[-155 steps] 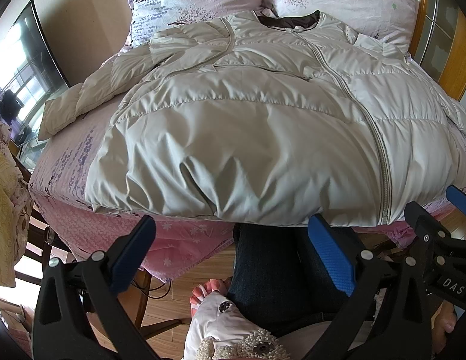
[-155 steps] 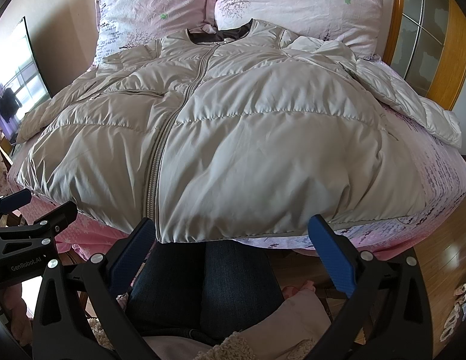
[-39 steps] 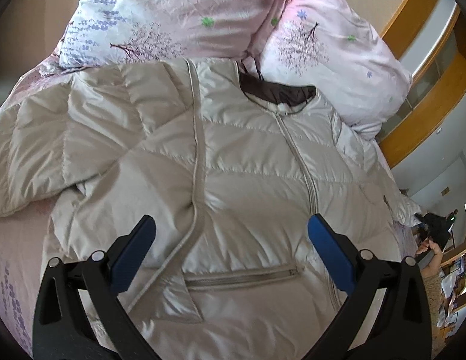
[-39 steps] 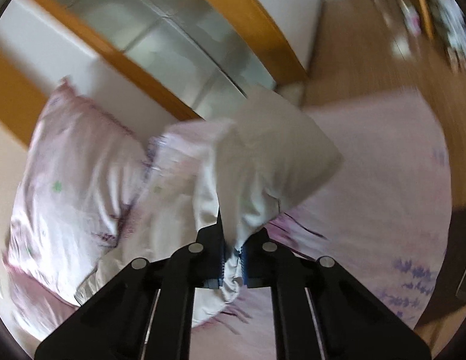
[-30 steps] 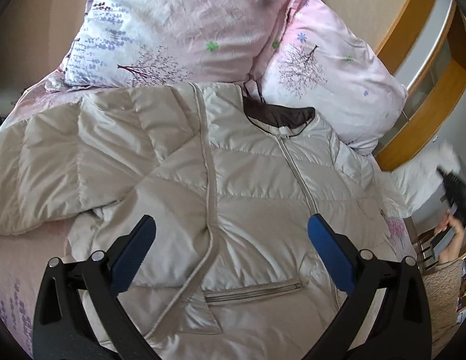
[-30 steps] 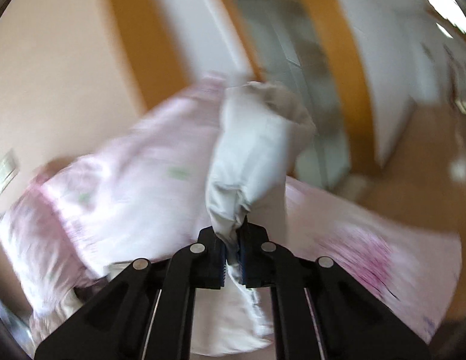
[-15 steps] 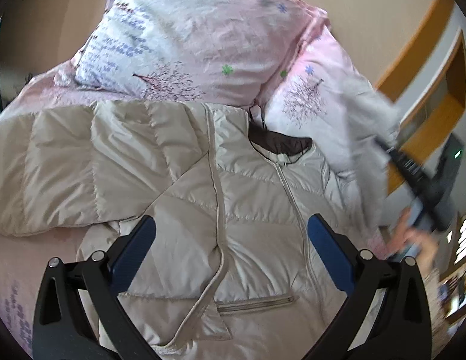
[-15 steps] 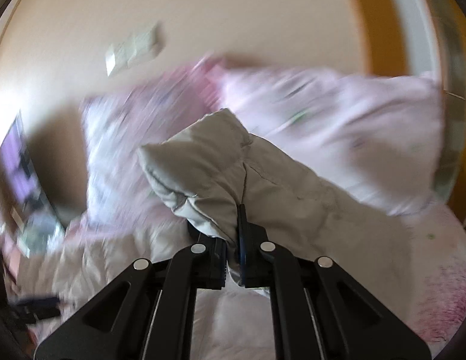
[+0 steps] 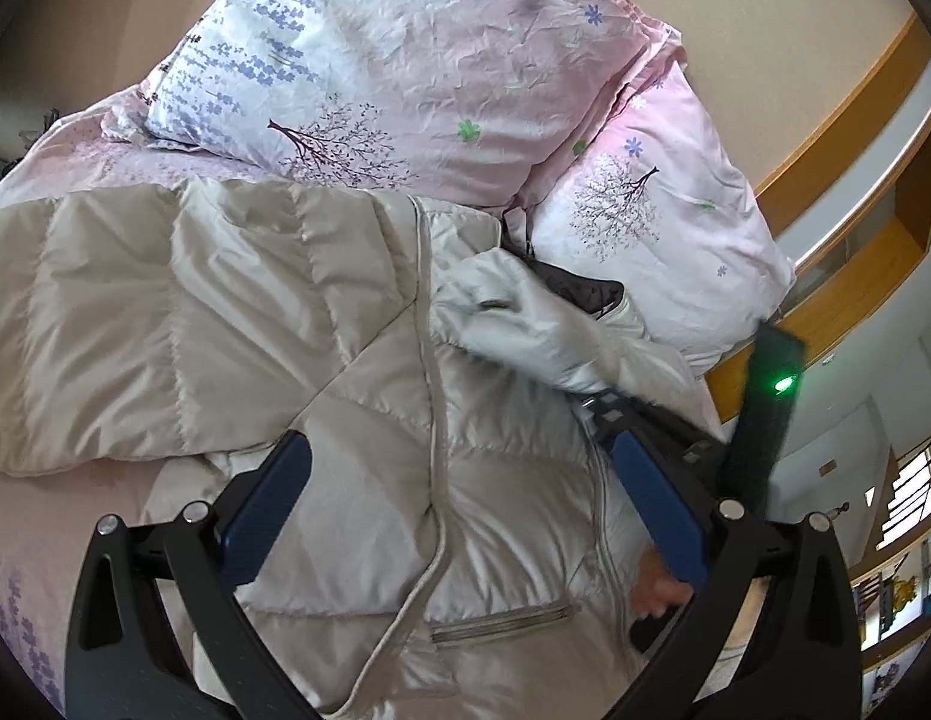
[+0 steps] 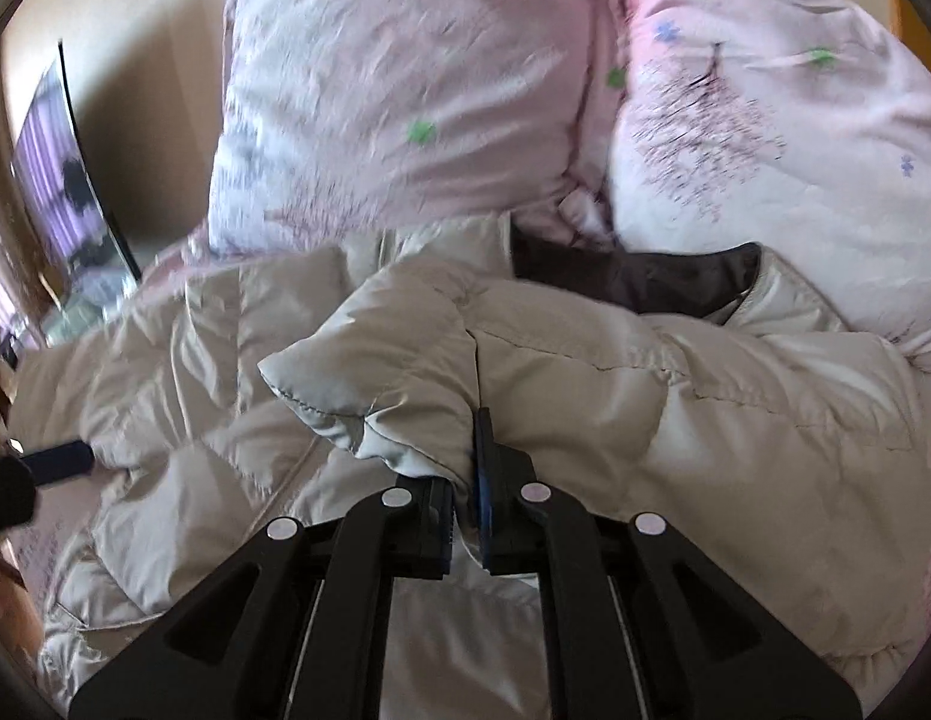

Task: Fold large clothes

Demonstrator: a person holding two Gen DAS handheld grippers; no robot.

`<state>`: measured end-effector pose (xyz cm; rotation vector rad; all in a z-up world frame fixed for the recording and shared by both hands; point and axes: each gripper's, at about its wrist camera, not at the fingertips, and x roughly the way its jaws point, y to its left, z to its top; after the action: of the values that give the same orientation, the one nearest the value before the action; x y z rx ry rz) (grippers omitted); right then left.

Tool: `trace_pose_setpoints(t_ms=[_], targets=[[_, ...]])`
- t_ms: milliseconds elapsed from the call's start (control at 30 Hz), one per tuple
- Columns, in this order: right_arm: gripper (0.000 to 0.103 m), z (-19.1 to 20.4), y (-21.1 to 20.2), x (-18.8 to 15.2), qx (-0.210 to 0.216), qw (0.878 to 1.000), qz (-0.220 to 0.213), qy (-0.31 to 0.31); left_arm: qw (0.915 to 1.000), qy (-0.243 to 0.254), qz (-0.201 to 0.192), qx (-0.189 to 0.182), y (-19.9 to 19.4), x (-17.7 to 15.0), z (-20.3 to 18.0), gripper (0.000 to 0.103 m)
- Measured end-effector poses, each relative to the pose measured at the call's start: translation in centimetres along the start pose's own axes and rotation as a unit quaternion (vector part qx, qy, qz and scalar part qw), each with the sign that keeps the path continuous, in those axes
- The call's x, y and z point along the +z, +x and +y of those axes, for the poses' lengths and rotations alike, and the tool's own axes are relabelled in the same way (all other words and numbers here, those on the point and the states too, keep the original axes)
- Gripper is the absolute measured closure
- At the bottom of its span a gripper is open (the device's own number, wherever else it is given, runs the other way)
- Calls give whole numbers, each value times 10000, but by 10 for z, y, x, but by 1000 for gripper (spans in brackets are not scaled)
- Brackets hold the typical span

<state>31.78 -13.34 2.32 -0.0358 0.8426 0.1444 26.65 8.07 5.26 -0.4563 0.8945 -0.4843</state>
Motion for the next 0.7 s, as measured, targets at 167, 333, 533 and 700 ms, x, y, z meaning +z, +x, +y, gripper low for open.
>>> trace_pose_setpoints(t_ms=[167, 333, 533, 700], targets=[[93, 1, 7, -7, 20, 9987, 431, -258, 9995, -177, 209, -150, 18, 5, -4, 5], [88, -23, -19, -14, 526, 9968, 603, 55, 9986, -263, 387, -234, 35, 10, -11, 8], [87, -12, -20, -9, 312, 9988, 354, 124, 9990, -257, 292, -234, 38, 13, -16, 9], [85, 16, 8, -6, -391, 9976, 371, -423, 9995, -254, 181, -59, 27, 13, -7, 9]])
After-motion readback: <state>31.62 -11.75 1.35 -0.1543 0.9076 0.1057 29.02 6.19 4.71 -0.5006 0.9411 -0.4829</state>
